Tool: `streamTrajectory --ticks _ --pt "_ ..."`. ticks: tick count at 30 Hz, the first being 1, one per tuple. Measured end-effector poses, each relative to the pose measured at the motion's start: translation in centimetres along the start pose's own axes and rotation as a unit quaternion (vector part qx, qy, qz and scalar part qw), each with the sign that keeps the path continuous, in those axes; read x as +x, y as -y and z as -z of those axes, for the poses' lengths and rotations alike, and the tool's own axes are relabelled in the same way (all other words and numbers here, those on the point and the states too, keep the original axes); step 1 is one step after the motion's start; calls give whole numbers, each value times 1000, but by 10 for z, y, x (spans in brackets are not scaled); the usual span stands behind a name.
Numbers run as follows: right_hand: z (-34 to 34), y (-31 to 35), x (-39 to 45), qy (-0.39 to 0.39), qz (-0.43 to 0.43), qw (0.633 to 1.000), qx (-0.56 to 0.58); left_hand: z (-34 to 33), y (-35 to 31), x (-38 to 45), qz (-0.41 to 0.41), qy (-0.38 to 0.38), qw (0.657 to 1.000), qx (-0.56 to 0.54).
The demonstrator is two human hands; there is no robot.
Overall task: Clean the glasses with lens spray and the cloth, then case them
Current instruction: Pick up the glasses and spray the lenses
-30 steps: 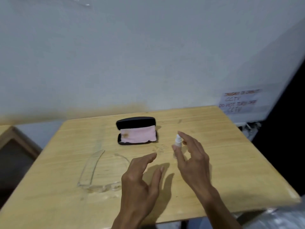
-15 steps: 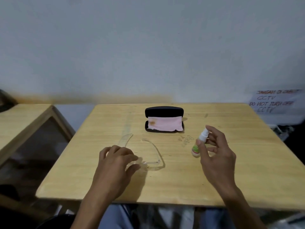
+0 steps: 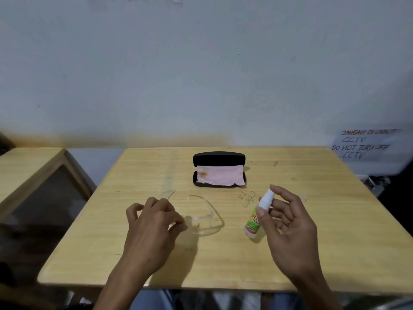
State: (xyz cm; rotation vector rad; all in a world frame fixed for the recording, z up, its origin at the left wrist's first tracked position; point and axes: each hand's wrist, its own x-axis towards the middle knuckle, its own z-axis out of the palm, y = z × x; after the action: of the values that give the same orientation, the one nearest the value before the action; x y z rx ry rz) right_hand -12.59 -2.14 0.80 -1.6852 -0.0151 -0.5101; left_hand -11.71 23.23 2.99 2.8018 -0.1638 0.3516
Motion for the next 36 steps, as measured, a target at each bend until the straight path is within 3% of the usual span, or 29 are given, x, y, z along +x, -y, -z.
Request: streamTrajectory --ticks 2,5,7,10,18,21,25,31,34,36 --pt "-1 8 1 -3 5 1000 20 11 -10 3 66 -29 988 -139" --pt "-4 25 3 -4 20 998 57 29 -27 10 166 -68 900 -396" --pt "-7 37 3 3 35 997 69 35 -35 14 201 -68 848 -486" --pt "-9 51 2 21 54 997 56 38 -43 14 226 -66 810 -537" --pt "-15 85 1 74 85 991 72 44 -55 20 215 -91 823 -519" --pt "-19 98 6 119 2 979 165 49 -56 27 199 -97 832 -508" --pt "-26 103 11 127 -133 923 338 55 -58 35 179 -88 834 -514" --pt "-26 102 10 130 -189 878 420 56 -57 36 168 -68 837 -516" --pt "-24 102 10 131 -180 891 396 57 -56 37 164 -74 843 -506" --pt "-24 103 8 137 -125 930 317 58 -58 38 162 -83 849 -496"
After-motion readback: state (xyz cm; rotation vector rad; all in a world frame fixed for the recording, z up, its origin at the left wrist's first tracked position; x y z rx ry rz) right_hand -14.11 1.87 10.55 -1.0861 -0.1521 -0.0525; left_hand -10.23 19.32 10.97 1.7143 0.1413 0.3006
